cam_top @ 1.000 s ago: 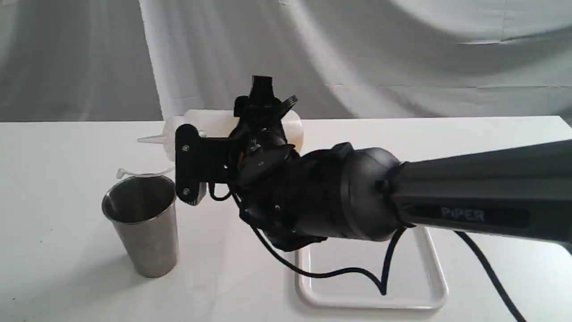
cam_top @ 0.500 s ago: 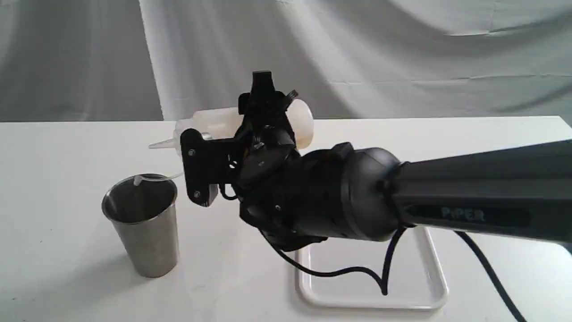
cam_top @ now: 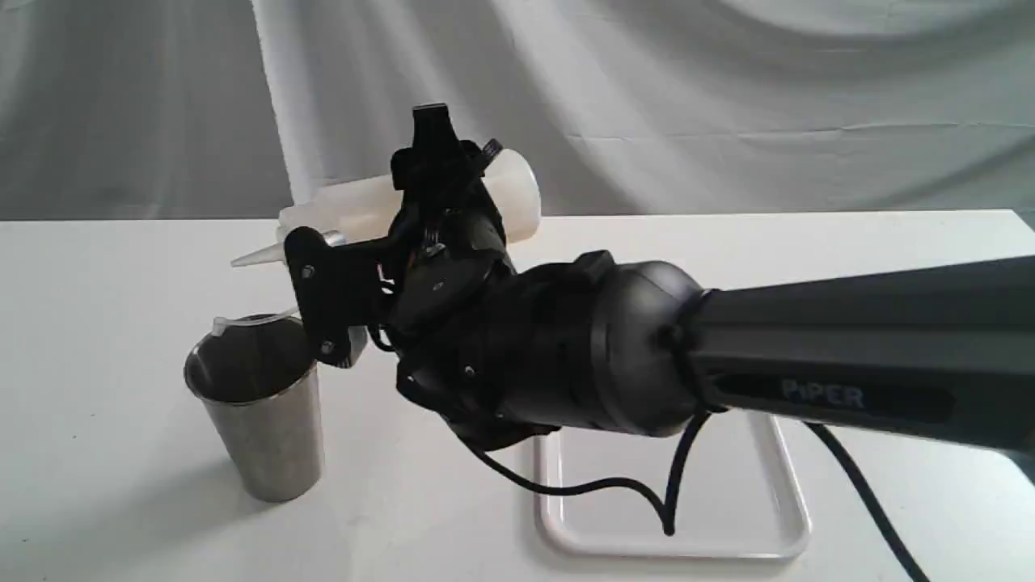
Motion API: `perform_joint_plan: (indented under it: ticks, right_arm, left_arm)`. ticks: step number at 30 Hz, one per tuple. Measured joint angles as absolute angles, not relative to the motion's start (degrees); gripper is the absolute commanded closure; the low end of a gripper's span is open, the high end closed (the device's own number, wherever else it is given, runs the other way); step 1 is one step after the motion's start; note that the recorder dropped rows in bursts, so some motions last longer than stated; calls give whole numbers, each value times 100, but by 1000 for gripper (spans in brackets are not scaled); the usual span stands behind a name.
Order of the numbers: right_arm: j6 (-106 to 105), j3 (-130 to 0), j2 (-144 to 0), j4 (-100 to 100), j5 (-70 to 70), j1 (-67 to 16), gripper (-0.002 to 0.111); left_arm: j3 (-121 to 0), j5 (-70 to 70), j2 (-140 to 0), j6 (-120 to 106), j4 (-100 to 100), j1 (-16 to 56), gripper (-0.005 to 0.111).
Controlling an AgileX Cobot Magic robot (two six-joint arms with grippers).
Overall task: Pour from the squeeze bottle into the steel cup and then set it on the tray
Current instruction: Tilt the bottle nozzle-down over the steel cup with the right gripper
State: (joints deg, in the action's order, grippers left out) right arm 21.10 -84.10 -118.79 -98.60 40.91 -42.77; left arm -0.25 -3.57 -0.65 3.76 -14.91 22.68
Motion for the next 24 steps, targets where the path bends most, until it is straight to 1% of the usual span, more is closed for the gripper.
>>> perform_joint_plan:
  ticks: [9, 24]
  right_arm:
    - [1531, -8423, -11921, -9860, 4425, -4291, 76]
    - [908, -8423, -11921, -9860, 4470, -4335, 76]
  left_arm:
    - [-26, -357, -64, 376, -1491, 2268, 98]
    - [-26, -357, -64, 376, -1491, 2268, 98]
